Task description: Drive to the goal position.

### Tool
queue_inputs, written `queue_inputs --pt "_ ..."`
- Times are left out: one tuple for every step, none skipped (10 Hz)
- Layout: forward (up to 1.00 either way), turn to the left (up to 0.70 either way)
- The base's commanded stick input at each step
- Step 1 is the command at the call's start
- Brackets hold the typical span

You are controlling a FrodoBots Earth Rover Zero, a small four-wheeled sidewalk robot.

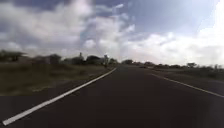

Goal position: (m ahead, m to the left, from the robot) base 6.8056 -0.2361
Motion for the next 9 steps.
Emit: queue_inputs --pt "1.0 0.0" --pt "1.0 0.0" --pt "1.0 0.0" --pt "1.0 0.0" --pt "1.0 0.0" --pt "1.0 0.0" --pt "1.0 0.0" --pt "1.0 0.0" --pt "1.0 0.0"
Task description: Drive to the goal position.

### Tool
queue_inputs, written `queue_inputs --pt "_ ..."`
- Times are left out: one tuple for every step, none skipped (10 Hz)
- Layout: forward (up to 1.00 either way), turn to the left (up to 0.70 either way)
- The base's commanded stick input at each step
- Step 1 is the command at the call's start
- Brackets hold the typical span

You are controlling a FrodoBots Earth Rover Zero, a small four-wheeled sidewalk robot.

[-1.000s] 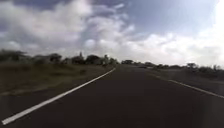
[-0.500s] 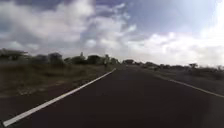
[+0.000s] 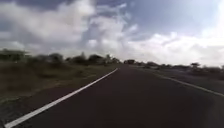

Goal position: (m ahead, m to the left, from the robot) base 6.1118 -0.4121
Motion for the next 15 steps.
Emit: queue_inputs --pt "1.0 0.0" --pt "1.0 0.0" --pt "1.0 0.0" --pt "1.0 -0.4" --pt "1.0 -0.4" --pt "1.0 -0.4" --pt "1.0 -0.4" --pt "1.0 0.0" --pt "1.0 0.0" --pt "1.0 0.0" --pt "1.0 0.0" --pt "1.0 0.0" --pt "1.0 0.0" --pt "1.0 0.0" --pt "1.0 0.0"
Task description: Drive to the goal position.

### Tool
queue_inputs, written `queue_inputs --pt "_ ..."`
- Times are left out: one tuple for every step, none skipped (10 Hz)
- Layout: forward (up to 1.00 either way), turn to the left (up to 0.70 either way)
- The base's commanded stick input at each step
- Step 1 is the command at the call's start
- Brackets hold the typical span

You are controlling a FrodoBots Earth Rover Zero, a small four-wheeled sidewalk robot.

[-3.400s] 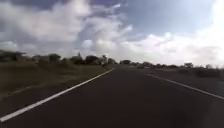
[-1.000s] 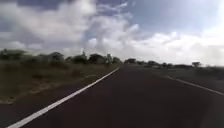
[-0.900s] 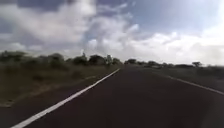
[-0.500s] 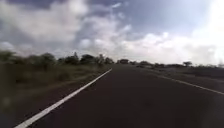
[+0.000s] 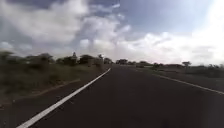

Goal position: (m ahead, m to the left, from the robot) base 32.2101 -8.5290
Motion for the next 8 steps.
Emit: queue_inputs --pt "1.0 0.0" --pt "1.0 0.0" --pt "1.0 0.0" --pt "1.0 0.0" --pt "1.0 0.0" --pt "1.0 0.0" --pt "1.0 0.0" --pt "1.0 0.0"
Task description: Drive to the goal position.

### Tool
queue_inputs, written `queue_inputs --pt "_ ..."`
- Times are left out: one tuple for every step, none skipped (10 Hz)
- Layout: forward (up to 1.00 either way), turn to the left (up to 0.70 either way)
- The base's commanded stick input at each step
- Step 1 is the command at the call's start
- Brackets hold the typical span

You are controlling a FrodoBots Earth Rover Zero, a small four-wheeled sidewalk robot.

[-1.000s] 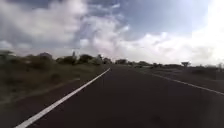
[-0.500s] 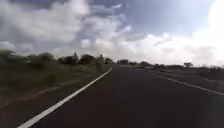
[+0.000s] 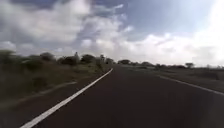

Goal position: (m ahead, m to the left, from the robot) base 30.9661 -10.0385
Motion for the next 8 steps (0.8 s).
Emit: queue_inputs --pt "1.0 0.0" --pt "1.0 0.0" --pt "1.0 0.0" --pt "1.0 0.0" --pt "1.0 0.0" --pt "1.0 -0.04" --pt "1.0 -0.25" --pt "1.0 -0.4"
